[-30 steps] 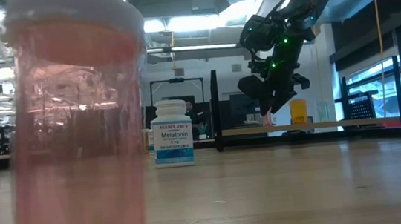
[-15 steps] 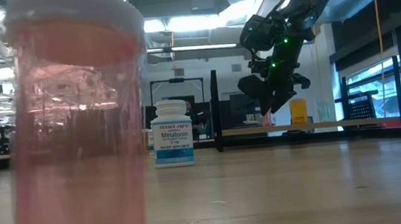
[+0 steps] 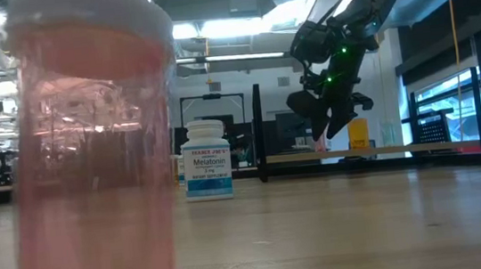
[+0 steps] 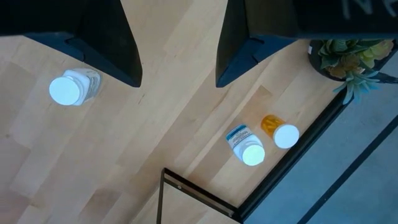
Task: Pick and place medicine bottles onto shelf by color
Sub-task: Adjust the pill bottles on the shelf
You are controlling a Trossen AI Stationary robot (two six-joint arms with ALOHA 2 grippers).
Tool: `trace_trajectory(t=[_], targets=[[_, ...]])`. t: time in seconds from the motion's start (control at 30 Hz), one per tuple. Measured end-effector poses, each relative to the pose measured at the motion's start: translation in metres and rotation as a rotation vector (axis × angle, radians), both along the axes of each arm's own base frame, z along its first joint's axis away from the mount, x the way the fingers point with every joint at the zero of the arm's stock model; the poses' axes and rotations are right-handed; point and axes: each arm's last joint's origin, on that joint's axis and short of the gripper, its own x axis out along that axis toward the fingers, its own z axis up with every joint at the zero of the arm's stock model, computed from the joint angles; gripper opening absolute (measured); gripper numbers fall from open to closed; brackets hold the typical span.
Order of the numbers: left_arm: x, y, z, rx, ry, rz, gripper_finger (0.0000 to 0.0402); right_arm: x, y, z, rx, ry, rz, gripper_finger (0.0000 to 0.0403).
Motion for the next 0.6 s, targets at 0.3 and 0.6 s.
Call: trace_trajectory(t=[0.3, 0.6], targets=[[0.0, 0.0, 0.0, 0.0, 0.0, 0.0, 0.0199, -0.006, 0.002, 0.021, -0.041, -0.056, -0.005, 0.0185], [0.0, 0.0, 0.0, 0.0, -0.001, 0.0, 0.0199, -0.017, 0.016, 0.062, -0.105, -0.147, 0.106, 0.0185]])
